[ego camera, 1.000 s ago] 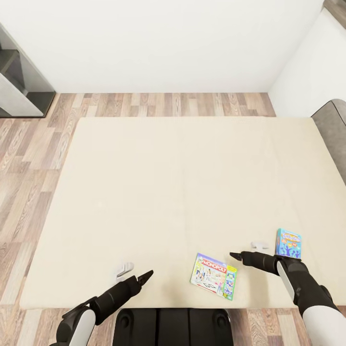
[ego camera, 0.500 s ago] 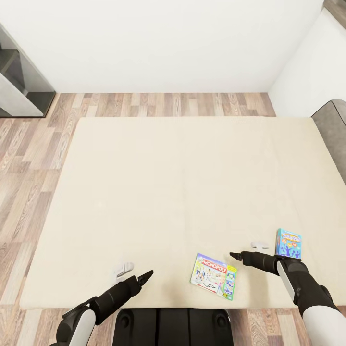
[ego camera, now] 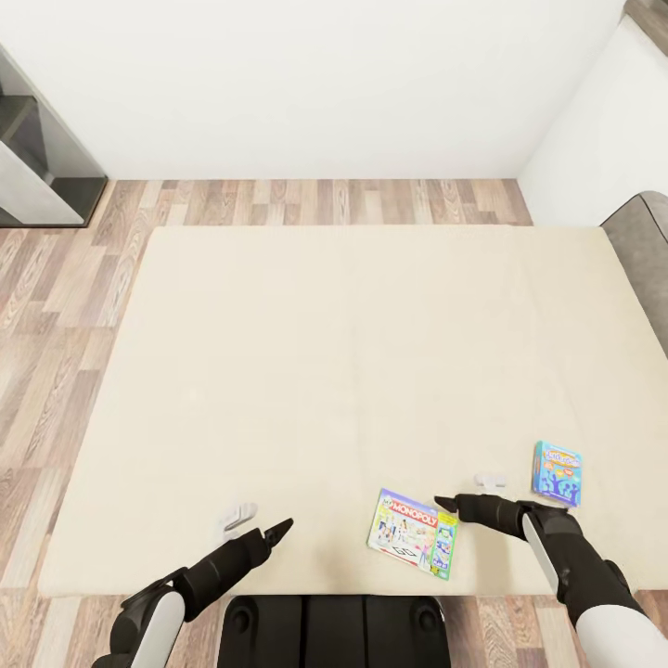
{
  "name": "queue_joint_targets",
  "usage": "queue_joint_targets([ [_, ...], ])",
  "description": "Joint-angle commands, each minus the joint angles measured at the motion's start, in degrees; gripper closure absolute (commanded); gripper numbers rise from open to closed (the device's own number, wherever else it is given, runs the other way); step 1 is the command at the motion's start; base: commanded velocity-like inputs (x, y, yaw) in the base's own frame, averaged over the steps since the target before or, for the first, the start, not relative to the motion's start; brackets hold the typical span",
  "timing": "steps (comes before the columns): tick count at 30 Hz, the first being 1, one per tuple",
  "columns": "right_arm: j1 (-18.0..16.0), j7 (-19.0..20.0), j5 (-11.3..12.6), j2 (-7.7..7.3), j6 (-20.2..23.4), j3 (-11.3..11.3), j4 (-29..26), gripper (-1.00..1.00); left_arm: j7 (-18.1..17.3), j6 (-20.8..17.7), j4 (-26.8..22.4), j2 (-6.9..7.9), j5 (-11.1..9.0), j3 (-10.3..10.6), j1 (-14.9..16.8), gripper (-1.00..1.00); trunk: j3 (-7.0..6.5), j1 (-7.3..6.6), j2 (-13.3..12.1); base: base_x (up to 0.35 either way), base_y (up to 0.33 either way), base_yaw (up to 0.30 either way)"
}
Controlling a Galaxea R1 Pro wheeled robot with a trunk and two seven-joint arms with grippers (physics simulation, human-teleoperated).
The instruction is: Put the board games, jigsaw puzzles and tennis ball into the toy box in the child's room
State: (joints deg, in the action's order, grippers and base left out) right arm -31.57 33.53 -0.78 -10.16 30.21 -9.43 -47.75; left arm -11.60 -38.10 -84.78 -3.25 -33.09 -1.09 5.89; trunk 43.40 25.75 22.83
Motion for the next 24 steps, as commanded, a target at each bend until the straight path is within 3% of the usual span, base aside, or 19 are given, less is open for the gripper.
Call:
queue_joint_targets([
  [1,0.3,0.0,-0.1,0.20,0.3,0.2,-0.4,-1.00,0.2,-0.4,-0.1,0.00,-0.2,-0.1,0.1,-1.00,0.06,0.03,0.1,0.000,0.000,0.000],
  [12,2.5,-2.8,-0.2,0.77,0.1,3.6,-1.4,-1.00,3.8,-0.5,-0.3,0.14,-0.3,-0.1,0.3,-1.00,0.06,0.03,0.1,0.000,0.000,0.000],
  [24,2.8,-3.0,-0.2,0.87,0.0,4.0,-1.6,-1.00,5.3,-0.5,-0.3,0.17,-0.3,0.0,0.3,-1.00,0.06,0.03,0.1,0.000,0.000,0.000],
])
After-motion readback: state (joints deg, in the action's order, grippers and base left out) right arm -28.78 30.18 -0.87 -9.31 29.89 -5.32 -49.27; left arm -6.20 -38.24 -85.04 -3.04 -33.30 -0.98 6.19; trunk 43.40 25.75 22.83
